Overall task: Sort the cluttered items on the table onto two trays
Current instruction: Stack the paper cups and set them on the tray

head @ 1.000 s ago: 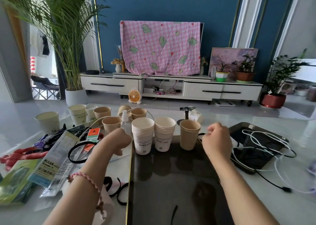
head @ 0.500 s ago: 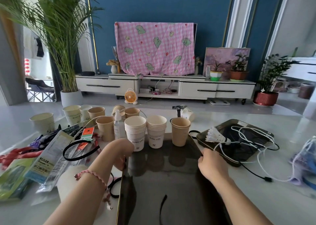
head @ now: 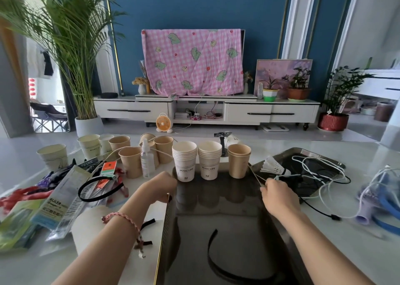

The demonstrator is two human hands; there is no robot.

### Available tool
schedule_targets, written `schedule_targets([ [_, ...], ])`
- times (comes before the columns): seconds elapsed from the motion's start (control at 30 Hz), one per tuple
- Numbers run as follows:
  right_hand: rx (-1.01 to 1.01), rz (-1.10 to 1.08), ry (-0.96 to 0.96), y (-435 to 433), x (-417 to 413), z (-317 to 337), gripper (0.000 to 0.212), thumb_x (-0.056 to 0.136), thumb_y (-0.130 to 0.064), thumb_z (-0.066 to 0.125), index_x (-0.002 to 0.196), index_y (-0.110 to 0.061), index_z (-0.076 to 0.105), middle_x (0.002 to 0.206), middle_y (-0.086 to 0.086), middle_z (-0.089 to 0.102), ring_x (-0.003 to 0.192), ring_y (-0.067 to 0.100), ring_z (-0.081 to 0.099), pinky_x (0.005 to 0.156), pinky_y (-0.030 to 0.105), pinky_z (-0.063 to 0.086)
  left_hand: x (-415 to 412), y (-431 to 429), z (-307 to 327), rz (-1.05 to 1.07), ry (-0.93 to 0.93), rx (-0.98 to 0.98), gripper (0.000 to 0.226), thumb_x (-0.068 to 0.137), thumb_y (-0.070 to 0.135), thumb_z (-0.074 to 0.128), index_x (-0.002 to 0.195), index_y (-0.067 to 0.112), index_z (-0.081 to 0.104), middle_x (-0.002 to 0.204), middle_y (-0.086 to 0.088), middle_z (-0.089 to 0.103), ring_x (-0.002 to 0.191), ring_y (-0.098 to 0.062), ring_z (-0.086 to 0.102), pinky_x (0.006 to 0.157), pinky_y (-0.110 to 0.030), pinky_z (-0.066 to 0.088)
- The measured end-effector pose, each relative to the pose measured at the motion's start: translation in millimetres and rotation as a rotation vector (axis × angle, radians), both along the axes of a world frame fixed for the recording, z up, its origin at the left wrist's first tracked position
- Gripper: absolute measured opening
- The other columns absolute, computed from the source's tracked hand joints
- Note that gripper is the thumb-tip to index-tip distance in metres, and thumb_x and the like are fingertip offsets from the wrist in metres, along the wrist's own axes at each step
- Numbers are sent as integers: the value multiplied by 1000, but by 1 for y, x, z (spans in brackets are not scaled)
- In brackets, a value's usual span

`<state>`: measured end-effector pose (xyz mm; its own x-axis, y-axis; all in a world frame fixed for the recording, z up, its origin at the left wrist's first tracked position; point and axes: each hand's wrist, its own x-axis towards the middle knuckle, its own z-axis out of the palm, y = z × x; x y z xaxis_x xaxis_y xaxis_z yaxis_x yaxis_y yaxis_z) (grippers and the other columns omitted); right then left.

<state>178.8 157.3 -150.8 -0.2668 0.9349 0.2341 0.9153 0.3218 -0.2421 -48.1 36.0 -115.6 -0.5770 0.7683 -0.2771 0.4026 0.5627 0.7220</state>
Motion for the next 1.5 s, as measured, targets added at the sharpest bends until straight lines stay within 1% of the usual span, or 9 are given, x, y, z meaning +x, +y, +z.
schedule_targets([
  [0.1,58,36,62,-6,1,17,26,98,-21,43,117,-10,55,119,7,56,109,24,54,80,32,45,0,-7,13,-56,78,-73,23,94,3,40,113,4,53,109,-14,55,93,-25,54,80,-34,51],
  [0.33,-105,285,192,-45,-17,49,19,94,-18,47,109,-13,58,102,3,58,88,17,55,77,29,46,4,-60,64,-150,286,-146,31,94,10,41,124,5,48,116,-13,54,99,-28,56,68,-31,51],
  [0.53,-172,447,286,-75,-46,70,17,94,-16,50,105,-11,62,101,6,62,92,18,57,77,26,44,-21,-107,72,-95,281,-68,29,95,-1,40,70,13,46,70,-2,47,47,-5,51,34,-12,36],
  [0.7,-195,619,337,-98,-83,82,16,92,-18,53,105,-16,63,88,-5,60,85,12,58,74,22,43,-62,-120,73,-31,388,-55,29,92,1,42,116,-4,59,84,-4,59,68,-13,52,57,-15,42],
  [0.87,-165,727,391,-107,-120,88,10,92,-18,54,96,-22,63,84,-9,61,83,11,58,71,19,44,-104,-100,55,-4,427,99,35,87,-10,37,110,-3,63,105,-17,61,94,-29,56,81,-34,46],
  [1.03,-179,766,343,-93,-179,77,14,90,-16,57,99,-18,67,97,-3,66,90,12,59,79,23,46,-113,-69,42,-97,504,192,41,84,7,43,119,17,61,108,5,56,101,-15,51,80,-21,39],
  [1.13,-112,722,331,-63,-230,82,19,89,-10,54,102,-14,66,103,2,66,90,13,57,73,18,38,-125,-49,33,-164,597,181,61,63,31,35,115,13,61,114,-5,63,110,-26,54,91,-34,45],
  [1.27,-60,639,220,-13,-284,94,22,90,-5,48,104,-12,62,108,7,63,96,20,57,78,24,42,-150,-26,19,-207,739,49,44,80,27,43,122,20,54,131,-4,53,123,-31,41,102,-39,33],
  [1.5,-252,527,-276,32,-329,78,27,88,3,52,114,-2,58,94,16,68,73,26,68,75,37,56,-177,-1,6,-295,795,60,30,84,35,27,81,21,53,108,5,59,110,-20,50,91,-34,31],
])
